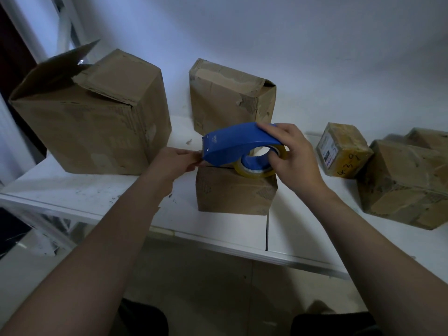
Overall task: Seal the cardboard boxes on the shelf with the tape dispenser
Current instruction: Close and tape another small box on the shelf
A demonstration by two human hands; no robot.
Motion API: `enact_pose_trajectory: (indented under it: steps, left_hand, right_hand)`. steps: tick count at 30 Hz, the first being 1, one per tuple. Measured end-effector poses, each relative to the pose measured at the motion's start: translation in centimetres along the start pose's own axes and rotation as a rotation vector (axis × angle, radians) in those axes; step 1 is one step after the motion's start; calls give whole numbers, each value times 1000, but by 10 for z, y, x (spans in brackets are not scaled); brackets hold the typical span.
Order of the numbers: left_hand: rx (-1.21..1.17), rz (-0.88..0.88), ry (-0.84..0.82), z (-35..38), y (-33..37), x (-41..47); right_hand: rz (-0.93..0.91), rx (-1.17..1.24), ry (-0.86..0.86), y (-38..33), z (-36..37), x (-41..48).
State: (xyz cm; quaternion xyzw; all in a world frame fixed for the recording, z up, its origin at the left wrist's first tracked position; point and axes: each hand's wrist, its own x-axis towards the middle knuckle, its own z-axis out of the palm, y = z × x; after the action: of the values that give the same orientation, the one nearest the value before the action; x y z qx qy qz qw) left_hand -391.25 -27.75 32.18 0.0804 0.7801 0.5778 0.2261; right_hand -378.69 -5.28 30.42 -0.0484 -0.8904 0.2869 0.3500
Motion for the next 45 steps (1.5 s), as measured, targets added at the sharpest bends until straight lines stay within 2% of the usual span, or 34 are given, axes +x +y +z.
enact_pose_trajectory:
  steps: [5, 11, 22, 37, 42, 45]
  left_hand:
    - [69, 5, -16, -4, -5, 6]
    - [55, 52, 49, -24, -16, 15]
    - [75, 87, 56, -28, -37, 27]
    - [124, 82, 78, -6, -61, 35]
    - [185, 175, 145, 9, -74, 35]
    - [302, 210, 176, 13, -75, 38]
  right_hand:
    - [-18, -100, -32, -3, -2, 1]
    - [26, -120, 38, 5, -15, 0]
    - [25, -259, -18, -10, -11, -5]
    - [28, -285, -32, -17, -6, -3]
    - [44, -274, -16, -15, -2, -5]
    - [50, -252, -9, -15, 0, -6]
